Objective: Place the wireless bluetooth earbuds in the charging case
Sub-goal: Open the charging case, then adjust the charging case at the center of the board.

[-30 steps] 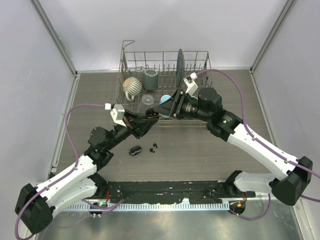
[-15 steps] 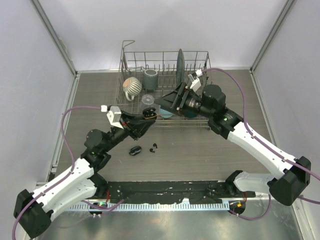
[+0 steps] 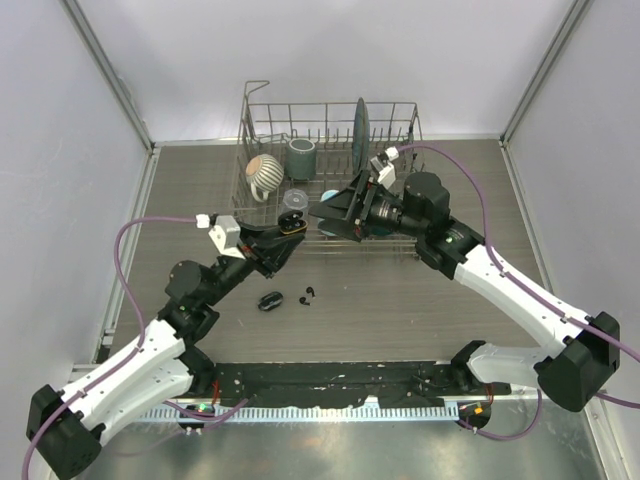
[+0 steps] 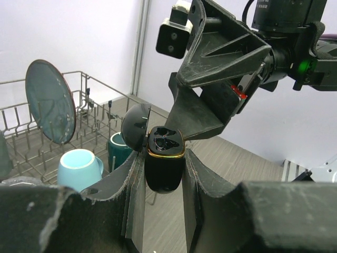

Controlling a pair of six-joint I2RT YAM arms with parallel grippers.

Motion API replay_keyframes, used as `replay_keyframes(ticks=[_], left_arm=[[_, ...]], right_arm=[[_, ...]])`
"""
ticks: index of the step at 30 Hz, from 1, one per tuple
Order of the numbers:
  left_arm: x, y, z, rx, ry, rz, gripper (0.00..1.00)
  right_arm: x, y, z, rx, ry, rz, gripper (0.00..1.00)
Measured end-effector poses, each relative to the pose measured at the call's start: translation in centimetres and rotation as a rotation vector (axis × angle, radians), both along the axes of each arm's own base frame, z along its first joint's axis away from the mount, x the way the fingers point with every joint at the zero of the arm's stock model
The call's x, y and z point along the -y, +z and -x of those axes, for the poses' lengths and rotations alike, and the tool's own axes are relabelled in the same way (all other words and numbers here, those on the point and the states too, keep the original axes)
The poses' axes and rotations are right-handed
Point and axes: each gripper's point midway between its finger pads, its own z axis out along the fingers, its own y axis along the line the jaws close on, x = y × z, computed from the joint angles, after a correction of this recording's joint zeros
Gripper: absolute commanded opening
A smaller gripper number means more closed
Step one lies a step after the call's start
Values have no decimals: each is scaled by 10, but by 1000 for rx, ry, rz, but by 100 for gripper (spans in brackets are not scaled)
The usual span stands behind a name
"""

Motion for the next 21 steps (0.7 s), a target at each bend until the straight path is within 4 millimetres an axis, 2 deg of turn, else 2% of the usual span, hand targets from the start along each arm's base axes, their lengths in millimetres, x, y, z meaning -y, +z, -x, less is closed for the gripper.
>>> replay_keyframes(ticks=[7, 10, 15, 21], left_arm=[[2, -6, -5, 24, 18, -42, 0], [2, -7, -6, 29, 21, -49, 0], [2, -8, -8, 35, 25, -59, 0], [4, -11, -10, 29, 25, -67, 0]], right_arm=[[-7, -2, 6, -56, 41, -21, 72], [-15, -11, 6, -93, 61, -16, 70], [-26, -27, 6, -154, 84, 3, 58], [-34, -23, 10, -172, 111, -44, 43]])
